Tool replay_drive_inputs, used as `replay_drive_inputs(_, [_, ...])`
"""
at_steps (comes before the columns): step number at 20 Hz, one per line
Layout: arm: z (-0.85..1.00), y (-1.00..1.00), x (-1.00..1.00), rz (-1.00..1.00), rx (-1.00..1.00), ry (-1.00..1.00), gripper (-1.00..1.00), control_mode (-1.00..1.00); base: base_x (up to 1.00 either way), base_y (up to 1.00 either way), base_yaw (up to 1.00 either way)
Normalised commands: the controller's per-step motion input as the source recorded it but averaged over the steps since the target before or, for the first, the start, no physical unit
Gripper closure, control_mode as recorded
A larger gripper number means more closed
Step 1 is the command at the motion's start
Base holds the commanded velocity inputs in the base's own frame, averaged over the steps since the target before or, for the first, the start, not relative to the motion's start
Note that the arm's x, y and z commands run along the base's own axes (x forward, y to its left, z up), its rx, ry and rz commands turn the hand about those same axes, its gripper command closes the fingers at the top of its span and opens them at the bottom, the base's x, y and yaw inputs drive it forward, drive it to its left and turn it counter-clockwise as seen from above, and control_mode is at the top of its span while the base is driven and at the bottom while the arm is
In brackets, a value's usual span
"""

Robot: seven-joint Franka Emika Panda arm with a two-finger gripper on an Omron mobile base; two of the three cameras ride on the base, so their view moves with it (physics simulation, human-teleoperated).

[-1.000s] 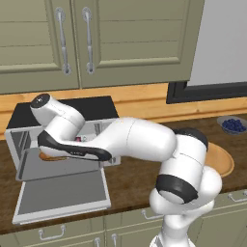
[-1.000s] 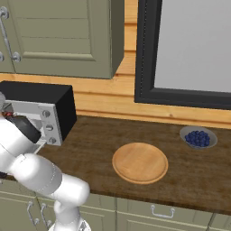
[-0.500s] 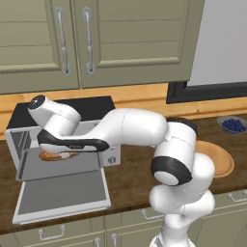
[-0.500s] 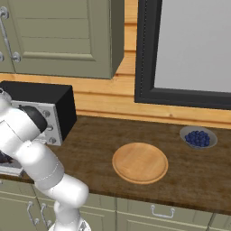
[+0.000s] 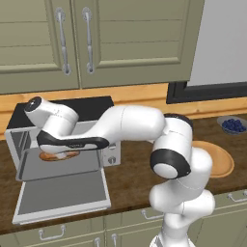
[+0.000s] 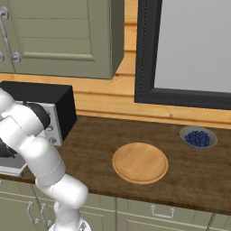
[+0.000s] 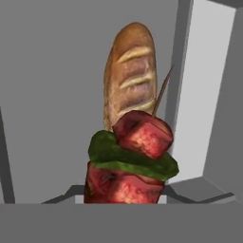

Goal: Pick up the kebab skewer and baguette bread, and place them inside the toaster oven. Close the toaster oven door and start by setting the timer.

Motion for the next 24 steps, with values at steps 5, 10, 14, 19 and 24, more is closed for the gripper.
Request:
replay_drive_inputs(5, [-0.59,-0.08,-0.01,0.0,0.0,0.03,1.0,-1.0,0.0,0.0,0.0])
replay_drive_inputs(10, [-0.43,-0.03,-0.19,0.0,0.0,0.0,1.0,-1.0,0.0,0.0,0.0])
replay_drive_inputs(14, [-0.38,0.0,-0.09,0.0,0.0,0.0,1.0,-1.0,0.0,0.0,0.0])
replay_drive_inputs(19, [-0.19,0.0,0.0,0.0,0.0,0.0,-1.0,-1.0,0.0,0.0,0.0])
replay_drive_inputs(24, [0.0,0.0,0.0,0.0,0.0,0.0,-1.0,-1.0,0.0,0.0,0.0])
